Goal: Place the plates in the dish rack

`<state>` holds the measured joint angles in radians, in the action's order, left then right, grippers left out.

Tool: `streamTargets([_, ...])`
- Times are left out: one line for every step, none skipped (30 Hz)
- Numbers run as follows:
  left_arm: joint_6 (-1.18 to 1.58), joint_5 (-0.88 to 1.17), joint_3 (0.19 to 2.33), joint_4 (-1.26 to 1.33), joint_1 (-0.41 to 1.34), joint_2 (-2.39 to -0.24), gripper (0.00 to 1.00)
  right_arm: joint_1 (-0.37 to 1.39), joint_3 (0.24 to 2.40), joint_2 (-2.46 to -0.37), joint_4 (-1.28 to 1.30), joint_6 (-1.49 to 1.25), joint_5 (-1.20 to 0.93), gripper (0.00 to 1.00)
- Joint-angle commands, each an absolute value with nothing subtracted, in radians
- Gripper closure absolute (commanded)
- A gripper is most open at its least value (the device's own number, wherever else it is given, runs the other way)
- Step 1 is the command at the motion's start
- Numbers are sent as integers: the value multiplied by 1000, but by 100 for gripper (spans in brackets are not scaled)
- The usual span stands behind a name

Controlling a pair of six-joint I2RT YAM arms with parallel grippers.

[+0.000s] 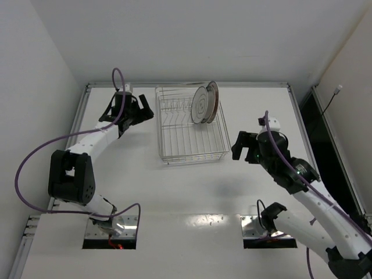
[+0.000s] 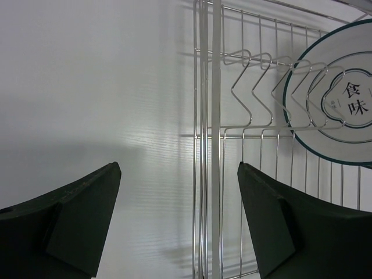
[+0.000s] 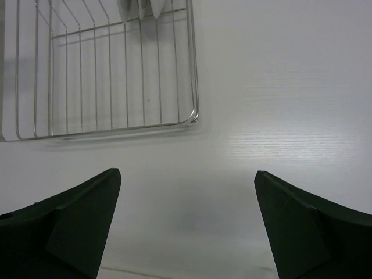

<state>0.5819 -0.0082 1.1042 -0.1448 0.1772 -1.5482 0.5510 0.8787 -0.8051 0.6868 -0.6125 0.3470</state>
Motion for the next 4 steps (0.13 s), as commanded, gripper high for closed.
streamTargets([568,-18,1141,-141,183,-1558,21,549,828,-775,586,-675,308,3])
streamTargets([568,-18,1141,-141,183,-1559,21,549,828,-784,586,-675,308,3])
streamTargets([568,-18,1141,-141,183,-1559,21,549,853,-799,607,-675,322,3])
streamTargets([568,-18,1141,-141,183,-1559,21,549,870,-846,621,-675,339,2])
